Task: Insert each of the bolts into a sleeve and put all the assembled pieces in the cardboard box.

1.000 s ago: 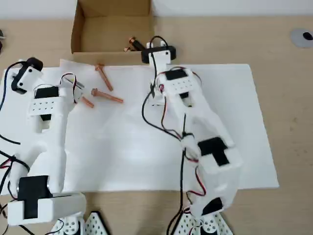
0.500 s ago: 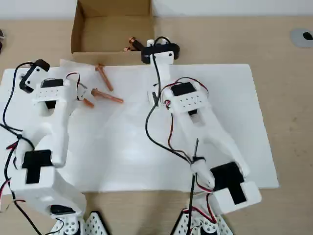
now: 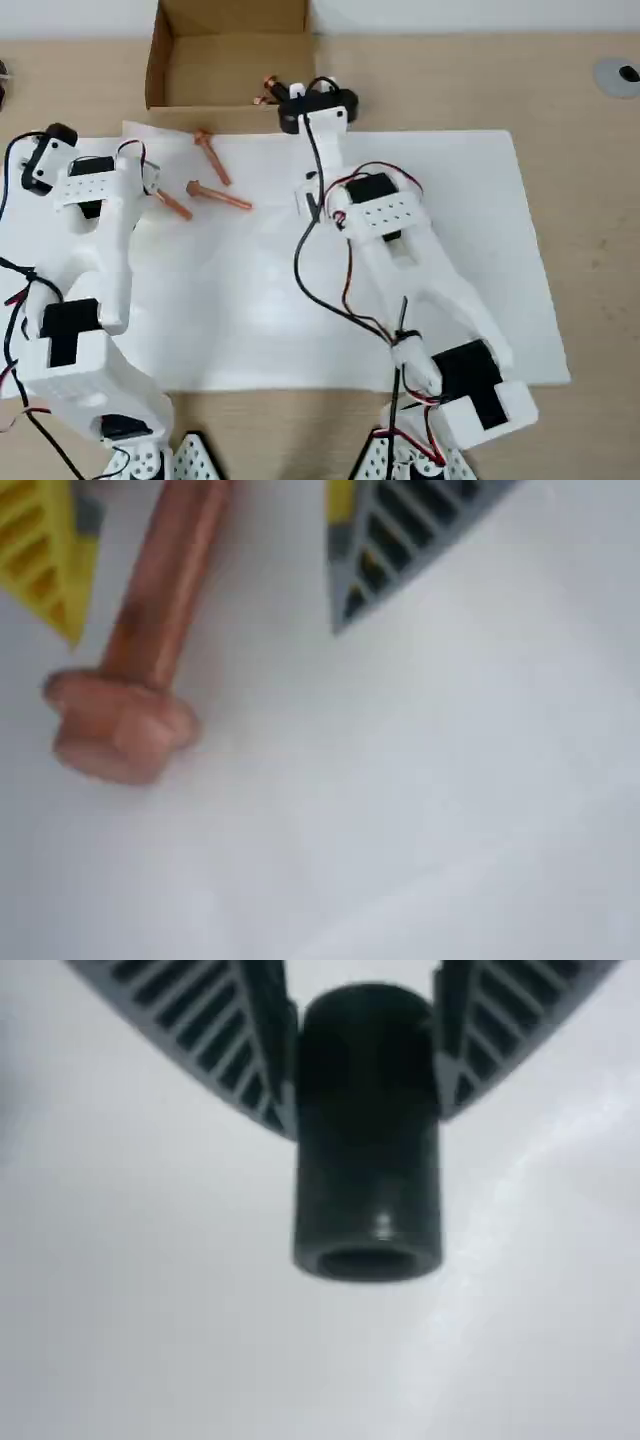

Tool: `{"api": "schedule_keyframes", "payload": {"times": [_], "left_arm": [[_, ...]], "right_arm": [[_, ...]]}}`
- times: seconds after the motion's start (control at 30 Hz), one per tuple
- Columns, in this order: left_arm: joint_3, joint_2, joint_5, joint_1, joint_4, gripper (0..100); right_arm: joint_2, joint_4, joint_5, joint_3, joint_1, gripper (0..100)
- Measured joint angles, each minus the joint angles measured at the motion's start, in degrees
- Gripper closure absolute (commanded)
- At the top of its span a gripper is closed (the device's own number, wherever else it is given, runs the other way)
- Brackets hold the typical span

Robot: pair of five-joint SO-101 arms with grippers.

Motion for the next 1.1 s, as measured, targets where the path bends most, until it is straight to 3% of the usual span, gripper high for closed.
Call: {"api": "schedule_keyframes", "payload": {"times": [0.43,0.67,0.83,1.1], "left_arm": [[-1.58,5.54,0.00,0.00,-4.92,83],[-11.96,12.04,0.00,-0.09,3.60,84],[-17.58,15.21,0.00,-0.09,9.05,97],[-19.16,15.82,-2.37,0.00,10.64,98]], "right_arm": [[-2.11,0.00,0.00,1.32,-0.18,98.7],[-5.27,-0.18,0.00,2.81,-0.18,98.7],[-5.27,-1.05,0.00,3.52,-0.18,98.7],[-5.27,-1.05,0.00,3.52,-0.18,98.7]]}}
